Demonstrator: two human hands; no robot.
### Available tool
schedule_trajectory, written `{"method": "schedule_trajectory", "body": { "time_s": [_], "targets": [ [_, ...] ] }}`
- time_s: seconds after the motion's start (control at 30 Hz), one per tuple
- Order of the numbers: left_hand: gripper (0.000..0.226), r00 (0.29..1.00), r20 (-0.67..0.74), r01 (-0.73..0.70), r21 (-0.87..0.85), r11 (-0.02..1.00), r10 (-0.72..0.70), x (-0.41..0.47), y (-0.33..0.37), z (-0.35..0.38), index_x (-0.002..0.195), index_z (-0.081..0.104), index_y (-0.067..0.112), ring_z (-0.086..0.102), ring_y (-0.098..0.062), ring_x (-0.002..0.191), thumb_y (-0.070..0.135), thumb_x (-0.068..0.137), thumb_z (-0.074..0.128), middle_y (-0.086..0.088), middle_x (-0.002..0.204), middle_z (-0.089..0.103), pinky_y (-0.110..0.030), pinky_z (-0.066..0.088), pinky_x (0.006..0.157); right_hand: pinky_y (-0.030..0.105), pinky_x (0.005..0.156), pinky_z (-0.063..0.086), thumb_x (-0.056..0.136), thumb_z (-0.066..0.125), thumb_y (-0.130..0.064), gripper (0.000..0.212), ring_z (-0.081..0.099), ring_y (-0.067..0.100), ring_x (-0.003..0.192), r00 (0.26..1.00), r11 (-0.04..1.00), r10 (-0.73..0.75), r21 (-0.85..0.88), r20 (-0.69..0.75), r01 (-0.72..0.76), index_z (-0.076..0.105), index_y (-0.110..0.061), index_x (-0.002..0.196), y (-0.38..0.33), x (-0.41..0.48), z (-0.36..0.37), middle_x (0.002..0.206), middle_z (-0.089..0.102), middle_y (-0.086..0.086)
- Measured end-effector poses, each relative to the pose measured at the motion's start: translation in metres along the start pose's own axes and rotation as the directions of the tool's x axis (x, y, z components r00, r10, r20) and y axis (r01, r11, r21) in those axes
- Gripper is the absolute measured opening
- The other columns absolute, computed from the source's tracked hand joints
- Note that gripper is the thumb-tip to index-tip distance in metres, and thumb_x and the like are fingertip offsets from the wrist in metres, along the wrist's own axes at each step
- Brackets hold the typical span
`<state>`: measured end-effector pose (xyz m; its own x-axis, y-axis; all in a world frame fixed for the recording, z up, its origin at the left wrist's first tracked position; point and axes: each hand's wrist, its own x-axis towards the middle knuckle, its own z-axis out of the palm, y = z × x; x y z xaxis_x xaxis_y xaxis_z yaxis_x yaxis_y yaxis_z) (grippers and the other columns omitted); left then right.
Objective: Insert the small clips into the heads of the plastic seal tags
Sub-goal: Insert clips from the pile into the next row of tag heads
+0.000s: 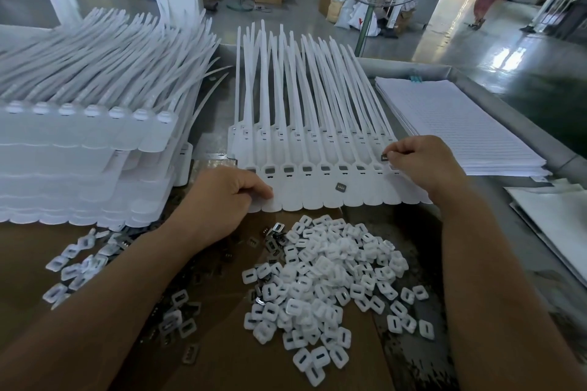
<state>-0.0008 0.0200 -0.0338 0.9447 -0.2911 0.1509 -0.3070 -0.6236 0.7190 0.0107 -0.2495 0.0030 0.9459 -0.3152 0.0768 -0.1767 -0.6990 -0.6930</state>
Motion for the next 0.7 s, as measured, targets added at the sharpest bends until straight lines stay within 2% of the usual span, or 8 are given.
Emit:
{"method": "schedule_trajectory", "body": {
  "time_s": [0.17, 0.33, 0.5, 0.57, 0.7],
  "targets": [
    [0.04, 1.0, 0.0, -0.006, 0.004, 1.0, 0.006, 0.0006, -0.0006, 0.0009, 0.091, 0.072, 0.022, 0.049, 0.013, 0.084, -0.007, 0.082, 0.046, 0.023, 0.087, 0.059, 0.002, 0.029, 0.075, 0.025, 0.073, 0.032, 0.089, 0.055, -0.014, 0.015, 0.048, 0.013, 0.089, 0.997, 0.995, 0.053, -0.087, 0.049, -0.048, 0.064, -0.021, 0.079, 0.0067, 0.006, 0.0074, 0.093, 0.058, -0.001],
    [0.038, 1.0, 0.004, -0.014, 0.005, 1.0, 0.014, 0.0008, -0.0001, 0.0009, 0.091, 0.072, 0.021, 0.045, 0.019, 0.081, -0.006, 0.082, 0.047, 0.022, 0.087, 0.059, 0.01, 0.03, 0.068, 0.023, 0.073, 0.03, 0.087, 0.059, -0.014, 0.014, 0.046, 0.011, 0.091, 0.997, 0.989, 0.045, -0.144, 0.069, -0.035, 0.071, -0.012, 0.093, 0.0087, 0.0087, 0.0102, 0.094, 0.054, -0.002],
    [0.039, 1.0, 0.002, -0.007, 0.019, 1.0, 0.007, 0.0005, 0.0018, 0.001, 0.092, 0.072, 0.021, 0.048, 0.013, 0.083, -0.006, 0.083, 0.045, 0.02, 0.09, 0.06, 0.009, 0.029, 0.068, 0.021, 0.06, 0.034, 0.084, 0.063, -0.012, 0.008, 0.049, 0.012, 0.086, 0.998, 0.99, 0.04, -0.134, 0.057, -0.032, 0.07, -0.013, 0.087, 0.0086, 0.0069, 0.0106, 0.09, 0.058, -0.001],
    [0.04, 1.0, 0.0, -0.005, 0.027, 1.0, 0.005, 0.0, 0.0022, 0.001, 0.092, 0.072, 0.021, 0.048, 0.01, 0.089, -0.006, 0.083, 0.045, 0.02, 0.092, 0.059, 0.008, 0.029, 0.07, 0.023, 0.069, 0.035, 0.081, 0.067, -0.013, 0.003, 0.051, 0.014, 0.086, 0.998, 0.992, 0.039, -0.124, 0.04, -0.034, 0.067, -0.016, 0.082, 0.0088, 0.0063, 0.0107, 0.089, 0.06, 0.001],
    [0.04, 1.0, 0.003, -0.01, 0.031, 0.999, 0.01, -0.0004, 0.0026, 0.0005, 0.093, 0.072, 0.021, 0.05, 0.003, 0.095, -0.006, 0.083, 0.045, 0.019, 0.092, 0.059, 0.002, 0.028, 0.076, 0.027, 0.077, 0.038, 0.077, 0.072, -0.015, 0.012, 0.052, 0.015, 0.09, 0.999, 0.994, 0.05, -0.096, 0.02, -0.048, 0.061, -0.021, 0.077, 0.0092, 0.0062, 0.0112, 0.088, 0.058, -0.001]
  ]
}}
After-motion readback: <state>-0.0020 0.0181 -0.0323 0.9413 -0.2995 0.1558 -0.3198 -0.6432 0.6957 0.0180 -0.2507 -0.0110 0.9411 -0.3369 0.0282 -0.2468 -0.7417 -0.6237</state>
